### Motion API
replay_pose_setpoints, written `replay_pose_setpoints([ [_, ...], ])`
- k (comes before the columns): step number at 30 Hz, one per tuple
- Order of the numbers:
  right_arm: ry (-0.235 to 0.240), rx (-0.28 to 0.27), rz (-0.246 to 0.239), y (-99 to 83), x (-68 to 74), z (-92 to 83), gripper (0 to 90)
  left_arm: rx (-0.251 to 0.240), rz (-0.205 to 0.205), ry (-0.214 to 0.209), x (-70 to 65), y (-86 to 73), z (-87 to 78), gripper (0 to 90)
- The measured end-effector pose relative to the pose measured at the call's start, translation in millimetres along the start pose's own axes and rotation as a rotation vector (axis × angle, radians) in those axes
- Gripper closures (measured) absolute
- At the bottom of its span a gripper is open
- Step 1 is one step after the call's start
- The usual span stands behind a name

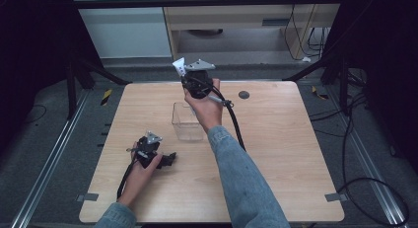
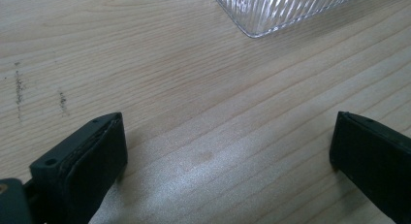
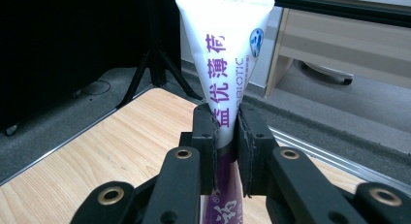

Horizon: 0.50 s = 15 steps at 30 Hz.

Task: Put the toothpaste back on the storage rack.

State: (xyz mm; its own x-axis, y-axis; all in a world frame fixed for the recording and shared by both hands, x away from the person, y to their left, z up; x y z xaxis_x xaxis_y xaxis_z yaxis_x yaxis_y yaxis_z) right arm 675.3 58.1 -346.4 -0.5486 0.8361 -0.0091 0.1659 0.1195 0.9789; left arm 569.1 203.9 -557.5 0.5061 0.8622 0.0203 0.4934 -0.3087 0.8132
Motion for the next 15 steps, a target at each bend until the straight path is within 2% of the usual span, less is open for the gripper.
replay_pose_setpoints([
  [15,0.012,0.014,0.006,-10.9,7.4,5.6,79.3,-0.001,0.000,0.000,0.0,0.0,0.1,0.0],
])
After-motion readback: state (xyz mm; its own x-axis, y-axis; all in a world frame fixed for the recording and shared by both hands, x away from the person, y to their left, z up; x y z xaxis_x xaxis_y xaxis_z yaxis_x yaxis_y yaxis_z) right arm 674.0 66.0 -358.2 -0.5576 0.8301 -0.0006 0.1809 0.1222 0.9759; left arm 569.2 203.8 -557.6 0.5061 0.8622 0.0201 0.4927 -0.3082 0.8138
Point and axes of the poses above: each handheld gripper's, and its own axes: z roughly forward along the jaws, y roughly out of its top, x roughly to its left, the point moved 7 cm from there along z, roughly forward along the jaws, and after that the axes turned 9 degrees about -x, right-handed, at the moved point
